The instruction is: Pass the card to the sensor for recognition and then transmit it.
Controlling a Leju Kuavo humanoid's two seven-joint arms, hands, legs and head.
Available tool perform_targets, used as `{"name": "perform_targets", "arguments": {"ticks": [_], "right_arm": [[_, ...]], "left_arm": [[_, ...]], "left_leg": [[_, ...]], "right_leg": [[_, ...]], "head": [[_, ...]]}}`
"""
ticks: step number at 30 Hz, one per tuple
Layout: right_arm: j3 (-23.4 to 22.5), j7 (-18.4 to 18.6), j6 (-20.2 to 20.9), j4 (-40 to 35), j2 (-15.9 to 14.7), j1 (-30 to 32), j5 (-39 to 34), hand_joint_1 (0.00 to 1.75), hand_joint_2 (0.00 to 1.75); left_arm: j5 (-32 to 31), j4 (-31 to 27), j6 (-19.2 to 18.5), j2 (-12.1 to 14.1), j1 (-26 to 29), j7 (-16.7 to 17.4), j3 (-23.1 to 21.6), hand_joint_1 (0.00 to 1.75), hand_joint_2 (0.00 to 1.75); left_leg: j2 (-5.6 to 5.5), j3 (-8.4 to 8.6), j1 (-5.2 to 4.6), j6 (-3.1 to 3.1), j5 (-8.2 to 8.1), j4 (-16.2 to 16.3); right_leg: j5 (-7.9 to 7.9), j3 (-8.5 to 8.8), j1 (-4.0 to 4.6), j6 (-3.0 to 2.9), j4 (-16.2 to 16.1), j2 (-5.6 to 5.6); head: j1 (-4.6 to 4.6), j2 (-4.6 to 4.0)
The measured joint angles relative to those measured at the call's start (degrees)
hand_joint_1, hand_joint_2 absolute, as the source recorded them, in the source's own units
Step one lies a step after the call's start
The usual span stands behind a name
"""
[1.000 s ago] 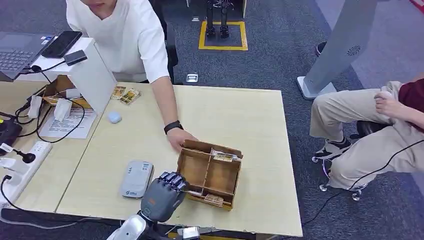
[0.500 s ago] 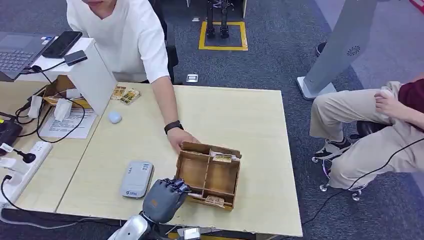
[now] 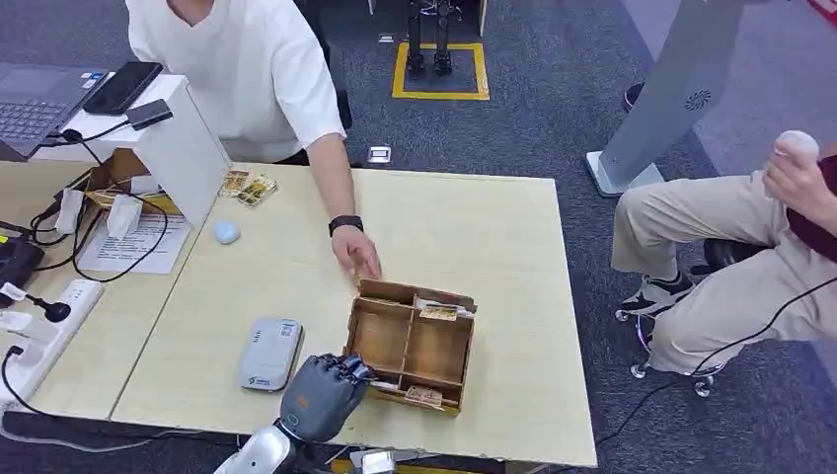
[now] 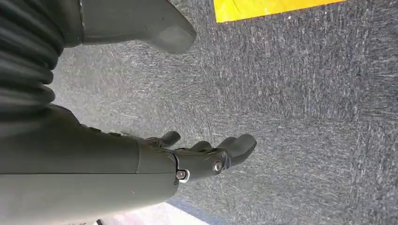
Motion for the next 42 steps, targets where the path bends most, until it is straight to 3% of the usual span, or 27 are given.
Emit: {"name": "perform_targets", "arguments": {"ticks": [2,4,5,7,9,12,24,27,33,42], "right_arm": [[0.1,-0.1,0.0,0.0,0.0,0.0,-0.5,0.0,1.75],[0.2,-0.3,0.0,0.0,0.0,0.1,-1.4,0.0,1.75],[0.3,-0.5,0.0,0.0,0.0,0.1,-1.9,0.0,1.75],[0.5,-0.8,0.0,0.0,0.0,0.1,-2.6,0.0,1.75],[0.5,-1.0,0.0,0.0,0.0,0.1,-3.2,0.0,1.75],[0.0,-1.2,0.0,0.0,0.0,0.2,-3.3,0.0,1.75],[-0.5,-0.7,0.0,0.1,-0.2,0.2,-1.9,0.0,1.75],[-0.5,-0.2,0.0,0.1,-0.2,0.1,-1.3,0.0,1.75],[-0.6,1.8,0.0,0.1,-0.2,-0.6,1.2,0.0,1.75],[-0.6,2.3,0.0,0.1,-0.2,-1.0,4.0,0.0,1.75]], "left_arm": [[2.6,-1.9,0.3,-0.5,1.3,-4.7,0.6,1.75,1.75],[7.2,-5.1,0.6,-2.4,2.5,-12.5,3.2,1.75,1.75],[11.2,-6.9,0.7,-4.1,3.1,-16.8,5.1,1.75,1.75],[18.6,-9.6,0.9,-6.7,3.6,-22.0,8.2,1.75,1.75],[26.5,-12.1,0.9,-9.2,3.8,-24.6,10.8,1.75,1.75],[35.8,-15.0,0.9,-11.6,4.1,-25.2,12.6,1.75,1.75],[45.3,-21.0,-0.9,-13.0,0.9,-22.2,13.1,1.75,1.75],[46.8,-21.0,-1.3,-12.6,-2.0,-18.8,13.3,1.75,1.75],[43.3,-18.7,-3.2,-11.5,-10.9,-6.8,14.7,1.75,1.75],[36.7,-10.3,-3.1,-10.4,-21.3,1.4,16.8,1.75,1.75]], "left_leg": [[0.01,-0.01,0.0,0.0,0.0,0.0],[-0.05,-0.05,0.0,0.0,0.0,0.0],[-0.05,-0.06,0.0,0.01,0.0,0.0],[-0.03,-0.06,-0.01,0.01,-0.01,0.0],[-0.04,-0.05,-0.04,0.02,-0.01,0.0],[-0.06,-0.05,-0.03,0.01,0.0,0.0],[-0.06,-0.04,-0.01,0.01,0.01,0.0],[-0.04,-0.03,-0.01,0.0,0.04,0.0],[-0.04,-0.03,-0.01,-0.03,0.11,0.0],[-0.05,-0.04,-0.01,-0.03,0.12,0.0]], "right_leg": [[0.0,-0.03,0.0,0.0,0.0,0.01],[0.0,-0.04,-0.01,0.0,0.0,-0.06],[0.0,-0.04,-0.01,0.0,0.0,-0.05],[0.0,-0.04,-0.03,0.01,0.0,-0.03],[0.01,-0.04,-0.03,0.01,0.0,-0.04],[0.01,-0.03,-0.02,0.02,0.0,-0.08],[0.03,-0.03,0.0,-0.01,0.0,-0.08],[0.04,-0.02,0.0,0.0,0.0,-0.07],[0.14,-0.03,0.0,-0.02,0.0,-0.05],[0.15,-0.04,0.0,0.0,0.0,-0.05]], "head": [[0.0,0.0],[0.04,0.02],[0.04,0.02],[0.04,0.0],[0.02,0.02],[0.02,0.0],[0.02,0.0],[0.02,0.0],[0.0,0.02],[0.0,0.02]]}}
